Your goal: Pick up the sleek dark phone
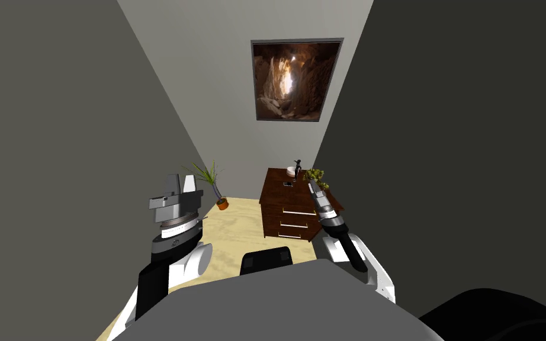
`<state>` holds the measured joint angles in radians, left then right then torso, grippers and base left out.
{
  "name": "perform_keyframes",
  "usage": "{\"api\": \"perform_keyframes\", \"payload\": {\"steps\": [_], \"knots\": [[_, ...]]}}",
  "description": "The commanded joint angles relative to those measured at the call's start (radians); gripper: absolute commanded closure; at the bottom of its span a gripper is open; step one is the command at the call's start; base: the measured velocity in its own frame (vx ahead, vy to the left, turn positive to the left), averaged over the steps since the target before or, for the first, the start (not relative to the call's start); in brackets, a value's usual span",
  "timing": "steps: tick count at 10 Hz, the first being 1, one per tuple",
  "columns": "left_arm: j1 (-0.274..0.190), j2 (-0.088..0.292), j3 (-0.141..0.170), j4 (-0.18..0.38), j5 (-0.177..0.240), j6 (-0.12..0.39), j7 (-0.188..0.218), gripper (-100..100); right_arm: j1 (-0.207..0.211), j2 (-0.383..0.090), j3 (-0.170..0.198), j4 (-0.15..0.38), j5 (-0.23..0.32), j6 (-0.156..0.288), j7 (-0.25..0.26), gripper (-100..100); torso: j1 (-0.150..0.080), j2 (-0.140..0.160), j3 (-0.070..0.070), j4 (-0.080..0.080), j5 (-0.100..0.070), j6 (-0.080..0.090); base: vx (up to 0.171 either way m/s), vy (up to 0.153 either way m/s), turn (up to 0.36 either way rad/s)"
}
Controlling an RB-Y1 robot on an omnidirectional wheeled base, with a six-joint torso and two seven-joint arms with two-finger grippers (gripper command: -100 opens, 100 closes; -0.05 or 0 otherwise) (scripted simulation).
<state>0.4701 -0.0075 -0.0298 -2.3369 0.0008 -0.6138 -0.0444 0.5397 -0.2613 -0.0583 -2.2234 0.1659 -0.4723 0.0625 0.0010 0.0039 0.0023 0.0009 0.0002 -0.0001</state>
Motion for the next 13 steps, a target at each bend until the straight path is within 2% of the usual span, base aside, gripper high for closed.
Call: {"api": "perform_keyframes", "payload": {"steps": [1, 2, 3, 4, 5, 6, 7, 8, 9, 10, 11, 12, 13], "knots": [[0.000, 0.000, 0.000, 0.000, 0.000, 0.000, 0.000, 0, 0.005, -0.050, -0.018, 0.029, 0.029, -0.030, 0.012, -100, 0.000, 0.000, 0.000, 0.000, 0.000, 0.000, -0.078, 0.024, 0.029], [0.000, 0.000, 0.000, 0.000, 0.000, 0.000, 0.000, 0, 0.005, -0.070, -0.018, 0.029, 0.029, -0.030, 0.012, -100, 0.000, 0.001, 0.001, 0.000, 0.000, 0.000, -0.073, 0.026, 0.012], [0.000, 0.000, 0.000, 0.000, 0.000, 0.000, 0.000, 0, 0.012, -0.106, -0.031, 0.053, 0.051, -0.050, 0.019, -100, 0.001, 0.001, 0.001, 0.000, 0.000, 0.000, -0.083, 0.042, 0.040], [0.000, 0.000, 0.000, 0.000, 0.000, 0.000, 0.000, 0, 0.012, -0.115, -0.031, 0.053, 0.051, -0.050, 0.019, -100, 0.001, 0.002, 0.001, 0.000, 0.000, 0.000, -0.059, 0.031, 0.020], [0.000, 0.000, 0.000, 0.000, 0.000, 0.000, 0.000, 0, 0.020, -0.154, -0.044, 0.080, 0.073, -0.071, 0.026, -100, 0.001, 0.000, 0.000, 0.000, 0.000, 0.000, -0.044, 0.024, 0.060], [0.000, 0.000, 0.000, 0.000, 0.000, 0.000, 0.000, 0, 0.020, -0.161, -0.044, 0.080, 0.073, -0.071, 0.026, -100, 0.001, 0.000, 0.000, 0.000, 0.000, 0.000, -0.034, 0.018, 0.040], [0.000, 0.000, 0.000, 0.000, 0.000, 0.000, 0.000, 0, 0.030, -0.200, -0.056, 0.111, 0.098, -0.090, 0.033, -100, 0.000, -0.001, -0.001, 0.000, 0.000, 0.000, -0.041, 0.029, 0.108], [0.000, 0.000, 0.000, 0.000, 0.000, 0.000, 0.000, 0, 0.030, -0.207, -0.056, 0.111, 0.098, -0.090, 0.033, -100, 0.001, -0.001, -0.001, 0.000, 0.000, 0.000, -0.038, 0.027, 0.038], [0.000, 0.000, 0.000, 0.000, 0.000, 0.000, 0.000, 0, 0.042, -0.247, -0.066, 0.144, 0.124, -0.110, 0.040, -100, 0.001, -0.001, -0.001, 0.000, 0.000, 0.000, -0.034, 0.035, 0.097], [0.000, 0.000, 0.000, 0.000, 0.000, 0.000, 0.000, 0, 0.042, -0.255, -0.066, 0.144, 0.124, -0.110, 0.040, -100, 0.001, -0.002, -0.001, 0.000, 0.000, 0.000, -0.029, 0.027, 0.058], [0.000, 0.000, 0.000, 0.000, 0.000, 0.000, 0.000, 0, 0.056, -0.298, -0.076, 0.179, 0.151, -0.128, 0.046, -100, 0.001, -0.002, -0.001, 0.000, 0.000, 0.000, -0.032, 0.030, 0.142], [0.000, 0.000, 0.000, 0.000, 0.000, 0.000, 0.000, 0, 0.056, -0.304, -0.076, 0.179, 0.151, -0.128, 0.046, -100, 0.001, -0.002, -0.001, 0.000, 0.000, 0.000, -0.024, 0.030, 0.078], [0.000, 0.000, 0.000, 0.000, 0.000, 0.000, 0.000, 0, 0.072, -0.344, -0.085, 0.217, 0.179, -0.147, 0.052, -100, 0.001, -0.002, -0.001, 0.000, 0.000, 0.000, -0.019, 0.046, 0.154]]}}
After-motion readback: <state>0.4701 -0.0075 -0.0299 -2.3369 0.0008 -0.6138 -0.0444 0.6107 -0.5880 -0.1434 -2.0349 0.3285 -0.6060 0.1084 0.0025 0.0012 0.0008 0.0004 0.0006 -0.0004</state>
